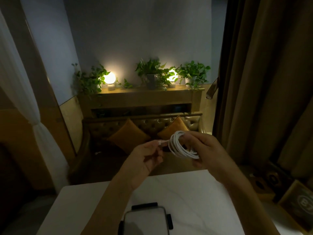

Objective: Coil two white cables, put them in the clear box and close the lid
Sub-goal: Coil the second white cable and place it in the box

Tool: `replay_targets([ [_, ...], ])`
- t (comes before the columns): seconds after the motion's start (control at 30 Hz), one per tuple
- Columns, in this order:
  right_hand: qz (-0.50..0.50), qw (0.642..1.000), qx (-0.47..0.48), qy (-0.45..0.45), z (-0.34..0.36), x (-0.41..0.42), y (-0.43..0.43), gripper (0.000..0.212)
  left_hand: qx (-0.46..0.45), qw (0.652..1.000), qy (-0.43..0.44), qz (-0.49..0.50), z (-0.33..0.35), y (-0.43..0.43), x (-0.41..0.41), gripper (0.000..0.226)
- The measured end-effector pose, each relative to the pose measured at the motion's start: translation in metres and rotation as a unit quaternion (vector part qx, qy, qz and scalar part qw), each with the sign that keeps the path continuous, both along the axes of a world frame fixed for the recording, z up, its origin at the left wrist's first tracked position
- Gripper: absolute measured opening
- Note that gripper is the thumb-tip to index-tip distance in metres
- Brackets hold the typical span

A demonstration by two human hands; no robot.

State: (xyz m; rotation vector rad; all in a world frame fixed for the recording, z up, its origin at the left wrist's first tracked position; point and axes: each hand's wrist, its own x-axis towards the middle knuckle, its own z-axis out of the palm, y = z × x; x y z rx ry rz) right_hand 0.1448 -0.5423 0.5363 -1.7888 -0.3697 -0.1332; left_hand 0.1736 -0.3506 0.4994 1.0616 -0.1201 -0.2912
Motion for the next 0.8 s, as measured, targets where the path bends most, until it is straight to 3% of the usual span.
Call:
replay_targets([
  [0.1, -0.035, 0.997, -0.065, -0.027, -0.005, 0.004, 0.001, 0.026, 0.088, 0.990, -0.061, 0.087, 0.008, 0.004, -0.006, 0.021],
  [0.33, -0.096, 0.960, -0.217, -0.148, -0.013, 0.008, 0.018, 0.025, 0.098, 0.965, -0.168, 0.177, 0.030, -0.001, -0.027, 0.024],
  [0.47, -0.112, 0.931, -0.310, -0.156, -0.017, 0.009, 0.029, 0.034, 0.195, 0.922, -0.261, 0.209, 0.030, -0.010, -0.035, 0.025],
  [0.6, -0.130, 0.954, -0.185, -0.197, -0.019, 0.006, 0.028, 0.030, 0.304, 0.877, -0.308, 0.207, 0.017, -0.015, -0.032, 0.011],
  [0.7, -0.100, 0.965, -0.148, -0.194, -0.024, 0.009, 0.029, 0.032, 0.302, 0.889, -0.269, 0.218, 0.005, -0.016, -0.023, 0.013],
  [0.8, -0.085, 0.959, -0.146, -0.228, -0.028, 0.014, 0.028, 0.050, 0.241, 0.924, -0.229, 0.191, 0.001, -0.014, -0.017, 0.041],
])
